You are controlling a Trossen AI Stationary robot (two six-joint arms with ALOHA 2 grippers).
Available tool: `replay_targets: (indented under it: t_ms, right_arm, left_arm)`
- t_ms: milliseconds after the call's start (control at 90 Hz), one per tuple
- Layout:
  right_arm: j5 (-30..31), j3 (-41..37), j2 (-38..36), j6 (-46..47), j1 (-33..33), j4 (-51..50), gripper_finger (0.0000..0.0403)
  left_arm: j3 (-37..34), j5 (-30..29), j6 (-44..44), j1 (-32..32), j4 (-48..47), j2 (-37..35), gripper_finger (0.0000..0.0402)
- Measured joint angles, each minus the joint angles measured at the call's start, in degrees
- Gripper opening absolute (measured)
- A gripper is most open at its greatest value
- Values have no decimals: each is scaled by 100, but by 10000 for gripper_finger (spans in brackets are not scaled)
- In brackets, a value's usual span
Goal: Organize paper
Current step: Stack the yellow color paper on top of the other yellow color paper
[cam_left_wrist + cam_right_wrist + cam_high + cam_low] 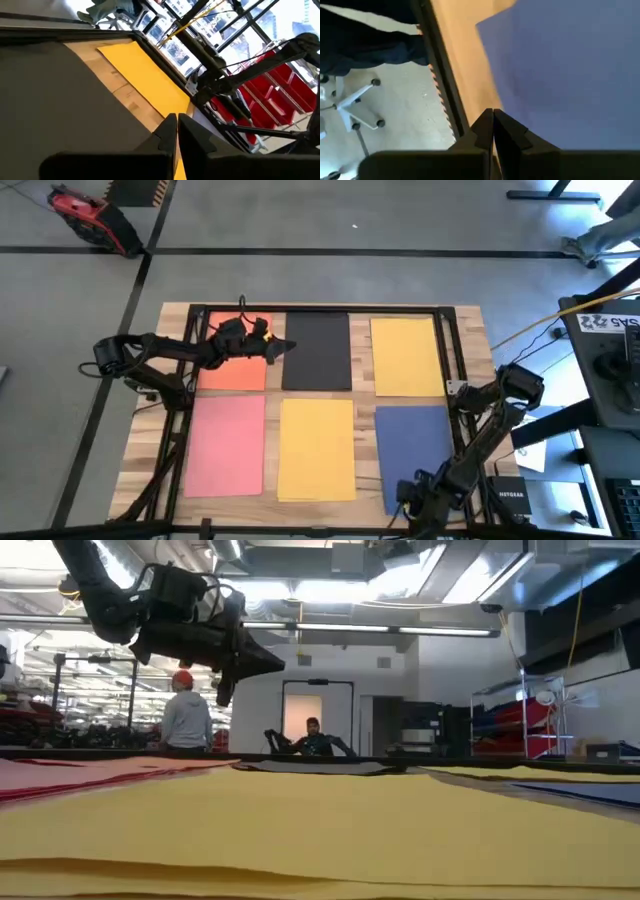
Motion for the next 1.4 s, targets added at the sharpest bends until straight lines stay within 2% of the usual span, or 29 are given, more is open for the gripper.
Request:
replay_targets:
  t_ms: [200, 389, 511, 1400]
  right_arm:
    - [3, 0, 157, -287, 20, 64, 0]
    - [-328, 0, 385, -493, 23, 329, 0]
    - [-318, 4, 465, -469, 19, 395, 0]
    - [529, 7, 469, 1096, 26, 294, 0]
  left_arm:
    - [0, -24, -7, 1, -36, 0, 0]
    - [0, -33, -7, 2, -149, 0, 0]
    - [0, -33, -8, 0, -210, 0, 0]
    - [0, -127, -7, 2, -238, 0, 0]
